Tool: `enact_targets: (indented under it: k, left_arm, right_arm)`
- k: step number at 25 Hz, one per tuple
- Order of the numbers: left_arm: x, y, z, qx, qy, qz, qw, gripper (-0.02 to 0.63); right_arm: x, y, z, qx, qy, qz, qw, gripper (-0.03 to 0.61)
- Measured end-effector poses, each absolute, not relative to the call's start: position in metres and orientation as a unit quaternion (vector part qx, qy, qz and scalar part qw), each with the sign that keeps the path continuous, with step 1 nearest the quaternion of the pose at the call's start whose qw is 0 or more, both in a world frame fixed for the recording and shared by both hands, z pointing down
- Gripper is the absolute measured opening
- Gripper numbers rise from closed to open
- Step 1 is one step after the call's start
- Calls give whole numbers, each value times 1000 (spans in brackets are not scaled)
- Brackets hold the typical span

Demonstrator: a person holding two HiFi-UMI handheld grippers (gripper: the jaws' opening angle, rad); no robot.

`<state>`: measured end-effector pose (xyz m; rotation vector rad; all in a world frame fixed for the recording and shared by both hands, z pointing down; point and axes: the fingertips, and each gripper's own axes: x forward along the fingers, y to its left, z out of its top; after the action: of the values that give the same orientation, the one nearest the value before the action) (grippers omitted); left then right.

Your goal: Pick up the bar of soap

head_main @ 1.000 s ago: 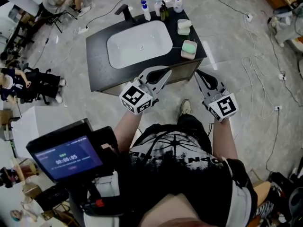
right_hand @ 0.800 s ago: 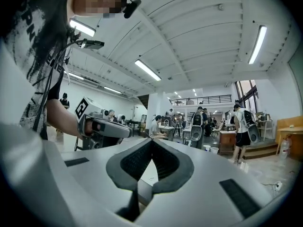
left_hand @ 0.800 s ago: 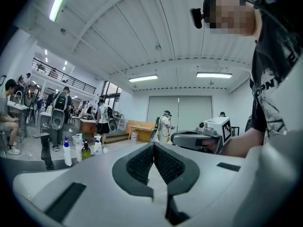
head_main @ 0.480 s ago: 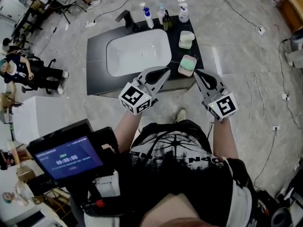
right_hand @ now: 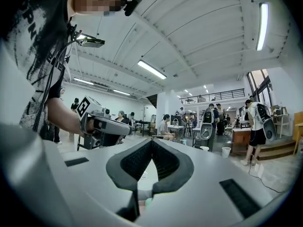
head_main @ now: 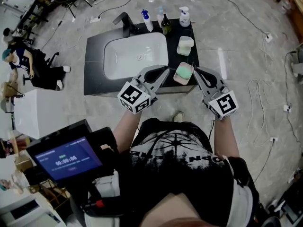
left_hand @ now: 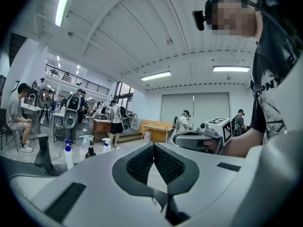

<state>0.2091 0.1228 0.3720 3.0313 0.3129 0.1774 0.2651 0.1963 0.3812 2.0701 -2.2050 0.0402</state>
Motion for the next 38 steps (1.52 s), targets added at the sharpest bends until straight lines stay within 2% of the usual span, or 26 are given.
enact_targets:
  k: [16,28,38]
  left_arm:
    - [226,105,377,991,111,64,37,11]
    - [244,81,372,980,189,63,13,11]
    - [255,80,384,968,242,69,18,11]
  right_arm:
    - [285,176,383,685,-726,10,64,15]
    - [292,153,370,733,-676,-5,71,14]
    - [292,142,382,749,-658,11,75,14]
